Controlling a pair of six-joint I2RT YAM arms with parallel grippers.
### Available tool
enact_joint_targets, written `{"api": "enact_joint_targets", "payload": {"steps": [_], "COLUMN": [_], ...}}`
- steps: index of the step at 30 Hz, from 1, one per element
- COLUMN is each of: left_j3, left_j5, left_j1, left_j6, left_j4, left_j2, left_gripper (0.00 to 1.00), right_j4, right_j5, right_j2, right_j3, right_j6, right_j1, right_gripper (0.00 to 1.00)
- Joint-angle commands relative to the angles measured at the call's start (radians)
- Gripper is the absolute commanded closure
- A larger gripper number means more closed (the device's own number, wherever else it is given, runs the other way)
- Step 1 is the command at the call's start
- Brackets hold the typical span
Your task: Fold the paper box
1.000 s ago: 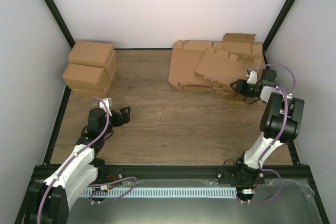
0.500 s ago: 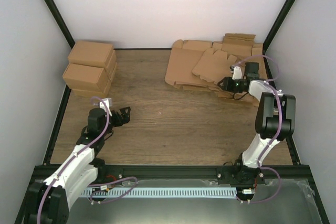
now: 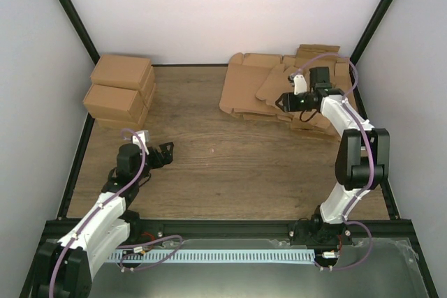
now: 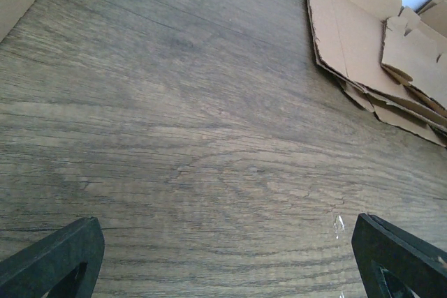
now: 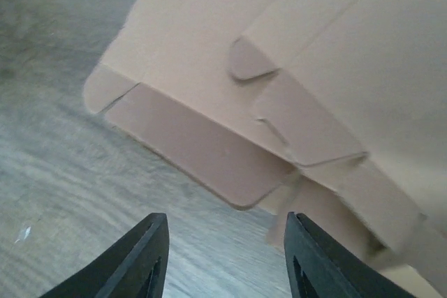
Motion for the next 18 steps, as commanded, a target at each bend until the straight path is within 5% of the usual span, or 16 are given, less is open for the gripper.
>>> {"api": "enact_joint_targets", "payload": {"steps": [1, 5, 7, 18], "left_j3": [0.014, 0.014, 0.014, 0.020], "left_j5": [-0.001, 0.001, 0.001, -0.006], "left_j1": [-0.005, -0.005, -0.005, -0.008], "left_j6": [0.012, 0.014, 0.013, 0.015], "left_j4": [0.023, 0.025, 0.027, 0.024], "left_j2": [0.000, 0.001, 0.003, 0.018], "left_gripper": [0.00, 0.00, 0.00, 0.00], "right_j4": [-0.103, -0.157, -0.163, -0.266], "right_j5": [0.264, 0.489, 0.533, 0.481], "right_j2": [-0.032, 0.001, 0.014, 0.048], "right_j3": [0.072, 0.085, 0.087, 0.188], "right_j6": [-0.034, -0.104, -0.149, -0.433], "right_j1": [-0.004, -0.004, -0.004, -0.006], "right_gripper": [0.50, 0.61, 0.59, 0.53]}}
